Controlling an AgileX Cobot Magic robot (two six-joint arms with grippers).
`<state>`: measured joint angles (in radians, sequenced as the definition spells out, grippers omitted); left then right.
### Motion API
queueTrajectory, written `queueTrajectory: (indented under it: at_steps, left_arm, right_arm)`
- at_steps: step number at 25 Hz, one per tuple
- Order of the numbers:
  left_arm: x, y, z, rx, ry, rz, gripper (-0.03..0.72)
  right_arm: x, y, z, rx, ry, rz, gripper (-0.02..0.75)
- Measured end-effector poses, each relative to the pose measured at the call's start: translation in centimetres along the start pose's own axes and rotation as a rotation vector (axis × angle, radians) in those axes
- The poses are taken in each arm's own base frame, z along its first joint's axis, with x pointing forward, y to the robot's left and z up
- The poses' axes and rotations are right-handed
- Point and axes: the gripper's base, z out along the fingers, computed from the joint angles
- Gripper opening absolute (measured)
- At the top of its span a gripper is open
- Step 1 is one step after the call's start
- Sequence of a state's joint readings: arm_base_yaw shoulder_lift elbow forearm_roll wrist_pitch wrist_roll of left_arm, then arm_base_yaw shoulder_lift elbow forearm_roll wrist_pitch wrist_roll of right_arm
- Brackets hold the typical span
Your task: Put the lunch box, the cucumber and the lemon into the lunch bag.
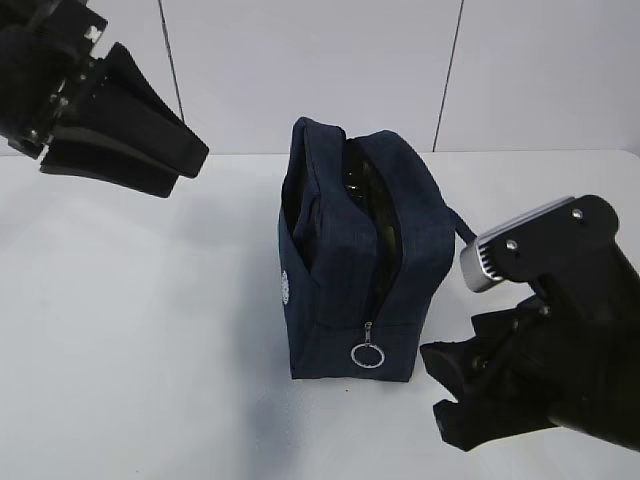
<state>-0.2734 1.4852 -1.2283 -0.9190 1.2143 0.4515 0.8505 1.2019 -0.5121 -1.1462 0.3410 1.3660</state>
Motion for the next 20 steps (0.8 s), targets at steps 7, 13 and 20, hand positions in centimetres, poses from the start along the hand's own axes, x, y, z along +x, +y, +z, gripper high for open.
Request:
queueTrajectory:
  at_steps: [7,13,20]
  left_arm:
    - [0.0,0.0,0.0,0.0,0.0,0.006,0.362]
    - [0.0,0.0,0.0,0.001,0.0,0.022,0.362]
    - [0.0,0.0,0.0,0.002,-0.001,0.024,0.362]
  right_arm:
    - [1.2,0.0,0.3,-0.042,-0.094,0.015,0.423]
    - [2.1,-0.9,0.4,0.03,-0.113,0.104,0.423]
    - [2.2,-0.6,0.4,0.0,-0.103,0.138,0.423]
